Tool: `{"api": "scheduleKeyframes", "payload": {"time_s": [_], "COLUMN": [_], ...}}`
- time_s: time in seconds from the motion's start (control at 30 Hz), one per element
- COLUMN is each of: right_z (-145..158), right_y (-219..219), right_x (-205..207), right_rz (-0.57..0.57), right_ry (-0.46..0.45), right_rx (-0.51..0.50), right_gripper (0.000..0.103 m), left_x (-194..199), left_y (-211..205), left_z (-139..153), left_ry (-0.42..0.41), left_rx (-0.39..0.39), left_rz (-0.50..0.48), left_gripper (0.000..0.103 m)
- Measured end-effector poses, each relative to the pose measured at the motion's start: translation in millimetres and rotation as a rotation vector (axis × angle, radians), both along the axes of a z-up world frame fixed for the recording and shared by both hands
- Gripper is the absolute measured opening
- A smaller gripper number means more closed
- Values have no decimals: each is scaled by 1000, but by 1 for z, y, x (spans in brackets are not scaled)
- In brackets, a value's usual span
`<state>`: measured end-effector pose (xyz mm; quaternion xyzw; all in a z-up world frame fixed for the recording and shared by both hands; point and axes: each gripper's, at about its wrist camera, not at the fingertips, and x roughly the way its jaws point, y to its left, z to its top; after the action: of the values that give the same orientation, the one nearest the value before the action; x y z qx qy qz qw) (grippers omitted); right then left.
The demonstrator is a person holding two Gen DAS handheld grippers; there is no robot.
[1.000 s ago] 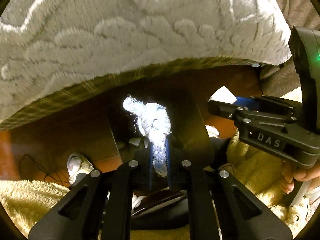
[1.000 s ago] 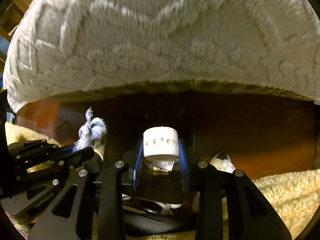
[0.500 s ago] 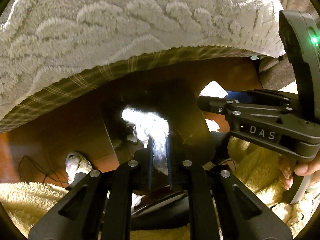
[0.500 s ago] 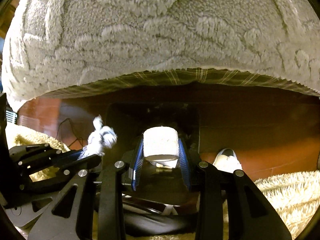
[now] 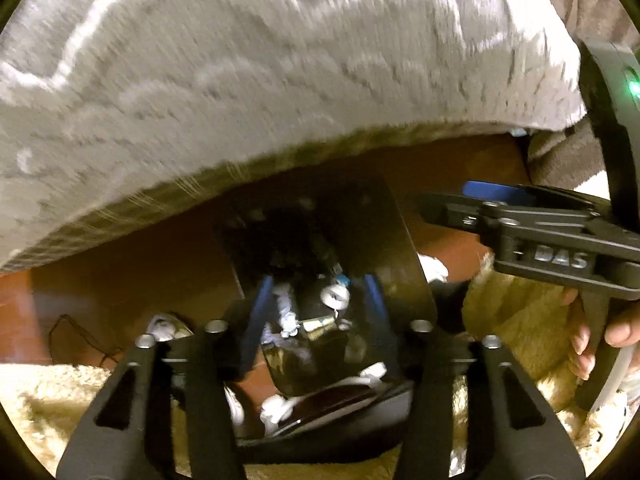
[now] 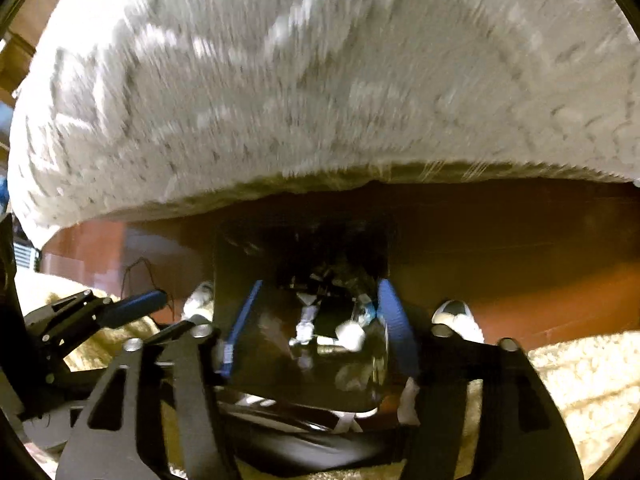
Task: Collect trash
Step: 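Raise both open grippers back over the remaining items, then grasp the yarn toy with the right gripper while the left grasps the black spool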
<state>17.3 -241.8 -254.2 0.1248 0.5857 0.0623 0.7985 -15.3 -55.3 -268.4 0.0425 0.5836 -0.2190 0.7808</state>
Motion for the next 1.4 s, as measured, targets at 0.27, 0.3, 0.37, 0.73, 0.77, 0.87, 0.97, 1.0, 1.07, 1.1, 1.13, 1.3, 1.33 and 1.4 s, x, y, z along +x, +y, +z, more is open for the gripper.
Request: {"api": "scheduleKeyframes", "payload": {"time_s": [0.27, 0.3, 0.37, 0.73, 0.77, 0.87, 0.97, 1.0, 1.07, 1.1, 1.13, 1.3, 1.33, 1.4], "right_z": [60, 66, 83, 165, 172, 182, 190, 189, 189, 190, 189, 174, 172, 168], "right_y": [-20, -21, -24, -47, -48, -45, -39, -37, -31, -30, -28, -22, -20, -18], "right_x": [5, 6, 14, 71, 82, 111, 144, 150, 171, 177, 188, 242, 251, 264], "right_rz": [-29, -31, -31, -33, -36, -29, -19, -18, -20, -24, -29, -41, -45, -53], "right_ry": [-111, -122, -147, -311, -324, -349, -361, -369, -384, -387, -387, -347, -344, -341], "right_rx": [-39, -49, -53, -118, -121, -113, -113, -114, -118, -121, -123, -79, -76, -69], "right_gripper": [95, 96, 96, 97, 98, 99, 99, 99, 99, 99, 99, 99, 99, 99], "left_x": [15, 19, 24, 82, 92, 120, 146, 155, 174, 178, 187, 221, 225, 230], "left_y": [17, 20, 24, 37, 36, 34, 29, 26, 22, 22, 22, 16, 14, 11], "left_z": [41, 47, 63, 182, 190, 205, 207, 204, 202, 198, 196, 185, 184, 183], "left_ry": [-41, -39, -61, -357, -377, -418, -443, -437, -425, -421, -416, -409, -408, -410], "left_rx": [-59, -71, -75, -27, -24, -4, 14, 14, 17, 20, 25, 63, 67, 72], "left_rz": [55, 64, 65, 92, 102, 117, 122, 121, 130, 134, 141, 155, 149, 137], "left_gripper": [74, 74, 74, 84, 84, 85, 85, 85, 85, 85, 85, 85, 85, 85]}}
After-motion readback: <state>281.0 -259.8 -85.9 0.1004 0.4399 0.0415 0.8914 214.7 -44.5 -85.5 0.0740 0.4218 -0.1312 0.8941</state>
